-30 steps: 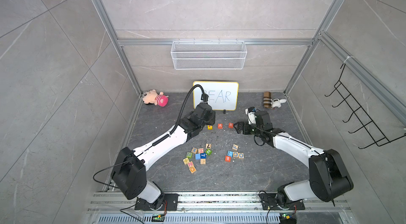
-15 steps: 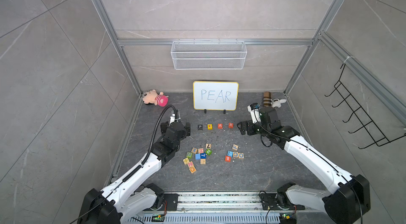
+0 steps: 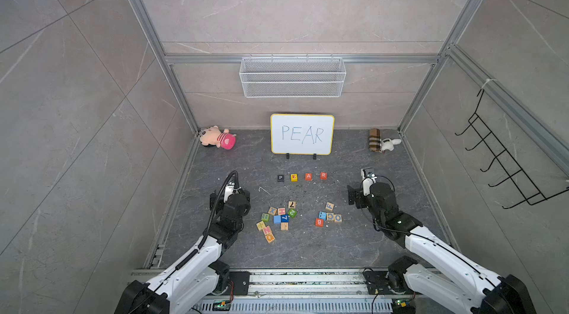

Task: Spell the uppercase word “pear” with letter blocks
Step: Reset both arms

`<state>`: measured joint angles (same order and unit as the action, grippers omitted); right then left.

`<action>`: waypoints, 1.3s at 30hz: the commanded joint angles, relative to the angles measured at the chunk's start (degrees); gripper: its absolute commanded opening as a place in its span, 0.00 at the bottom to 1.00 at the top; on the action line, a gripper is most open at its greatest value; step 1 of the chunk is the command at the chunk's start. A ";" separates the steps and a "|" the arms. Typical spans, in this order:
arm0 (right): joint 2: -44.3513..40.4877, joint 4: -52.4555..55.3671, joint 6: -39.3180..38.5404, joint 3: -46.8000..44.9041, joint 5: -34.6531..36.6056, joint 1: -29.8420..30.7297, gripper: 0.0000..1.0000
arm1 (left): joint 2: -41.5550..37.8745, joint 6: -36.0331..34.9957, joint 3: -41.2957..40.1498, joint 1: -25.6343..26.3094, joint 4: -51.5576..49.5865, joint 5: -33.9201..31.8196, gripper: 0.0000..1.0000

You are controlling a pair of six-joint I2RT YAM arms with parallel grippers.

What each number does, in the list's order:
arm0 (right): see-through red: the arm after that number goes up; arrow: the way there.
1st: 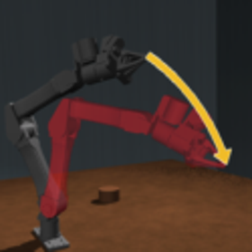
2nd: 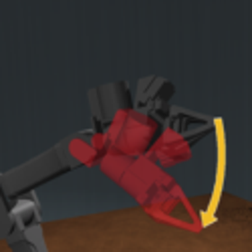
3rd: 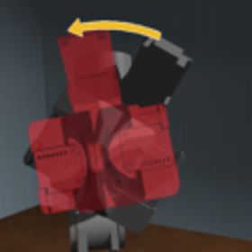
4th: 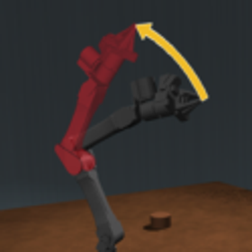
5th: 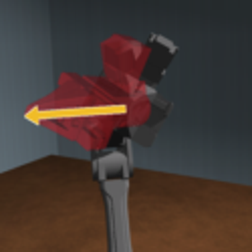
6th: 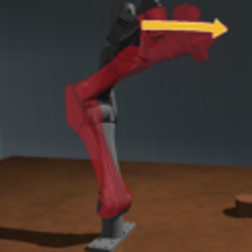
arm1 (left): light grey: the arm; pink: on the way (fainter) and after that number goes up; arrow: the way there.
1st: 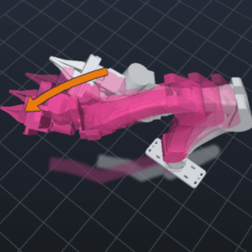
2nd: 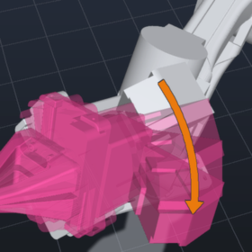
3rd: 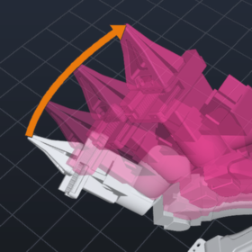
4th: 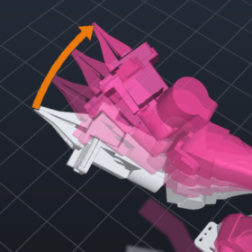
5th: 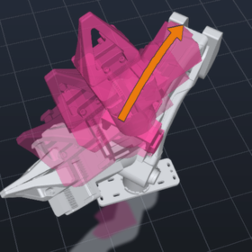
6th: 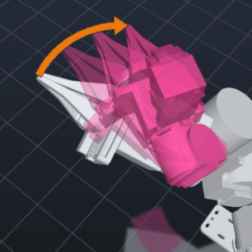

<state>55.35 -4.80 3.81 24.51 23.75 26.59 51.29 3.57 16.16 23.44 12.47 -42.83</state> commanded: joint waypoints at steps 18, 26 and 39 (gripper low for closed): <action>27.70 -52.52 -7.52 -8.34 0.30 -11.12 0.99 | 29.66 -11.15 -1.85 -14.05 44.89 22.82 1.00; 31.27 -61.63 -5.41 -12.42 -5.50 -14.46 0.99 | 33.19 -10.29 -6.14 -17.60 55.62 31.92 1.00; 32.35 -51.78 -3.72 -6.32 -8.81 -17.05 0.99 | 34.85 -2.77 4.53 -26.38 36.07 38.95 1.00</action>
<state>87.44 -60.25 -2.02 16.75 16.62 10.61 87.09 -3.09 17.89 -0.80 53.63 -6.72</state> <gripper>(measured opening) 0.993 0.996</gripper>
